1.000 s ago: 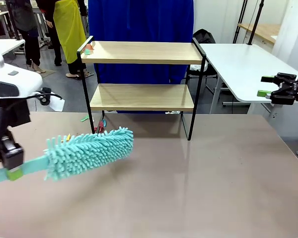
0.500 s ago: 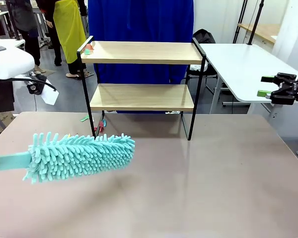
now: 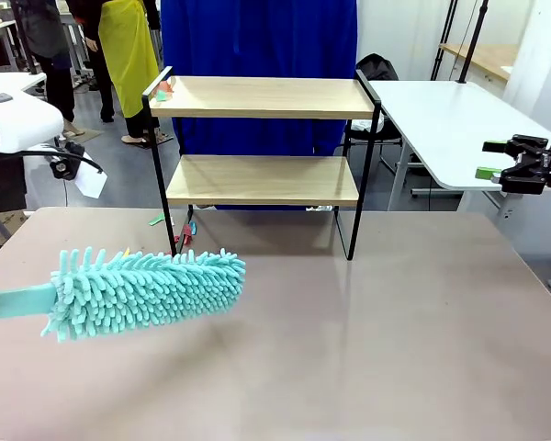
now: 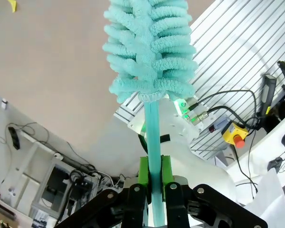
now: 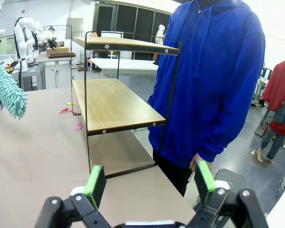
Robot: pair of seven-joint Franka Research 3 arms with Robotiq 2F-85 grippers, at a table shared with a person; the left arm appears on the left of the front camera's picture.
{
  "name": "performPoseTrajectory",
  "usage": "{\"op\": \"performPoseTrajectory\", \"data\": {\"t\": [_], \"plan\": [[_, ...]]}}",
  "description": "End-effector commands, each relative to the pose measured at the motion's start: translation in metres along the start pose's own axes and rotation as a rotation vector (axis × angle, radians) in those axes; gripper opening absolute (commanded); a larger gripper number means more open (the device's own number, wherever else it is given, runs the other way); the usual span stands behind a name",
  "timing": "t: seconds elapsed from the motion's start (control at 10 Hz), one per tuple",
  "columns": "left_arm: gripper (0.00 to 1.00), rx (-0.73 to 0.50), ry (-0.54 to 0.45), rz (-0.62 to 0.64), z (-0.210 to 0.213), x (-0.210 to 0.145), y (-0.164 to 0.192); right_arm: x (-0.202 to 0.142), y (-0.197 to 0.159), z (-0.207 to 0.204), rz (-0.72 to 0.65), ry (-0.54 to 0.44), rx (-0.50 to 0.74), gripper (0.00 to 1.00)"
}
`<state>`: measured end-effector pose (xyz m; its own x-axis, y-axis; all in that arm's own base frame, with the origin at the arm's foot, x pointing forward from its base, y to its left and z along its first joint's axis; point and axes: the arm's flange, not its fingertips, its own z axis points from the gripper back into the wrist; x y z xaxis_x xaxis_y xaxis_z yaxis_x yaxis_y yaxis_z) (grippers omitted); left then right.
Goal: Clean the shelf.
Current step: Hand the Duster back to the human.
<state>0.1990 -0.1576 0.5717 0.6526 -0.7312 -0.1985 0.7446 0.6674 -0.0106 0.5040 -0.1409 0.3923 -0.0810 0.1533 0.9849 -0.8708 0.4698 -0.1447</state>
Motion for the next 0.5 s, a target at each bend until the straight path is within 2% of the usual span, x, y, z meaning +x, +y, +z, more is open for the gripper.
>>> {"op": "performPoseTrajectory", "data": {"t": [0.0, 0.4], "plan": [[0.13, -0.005, -0.025, 0.012, -0.0027, -0.0025, -0.0010, 0.0027, 0.0000, -0.0007, 0.005, -0.002, -0.001, 1.00], [0.13, -0.005, -0.025, 0.012, -0.0027, -0.0025, -0.0010, 0.0027, 0.0000, -0.0007, 0.005, -0.002, -0.001, 1.00]]}}
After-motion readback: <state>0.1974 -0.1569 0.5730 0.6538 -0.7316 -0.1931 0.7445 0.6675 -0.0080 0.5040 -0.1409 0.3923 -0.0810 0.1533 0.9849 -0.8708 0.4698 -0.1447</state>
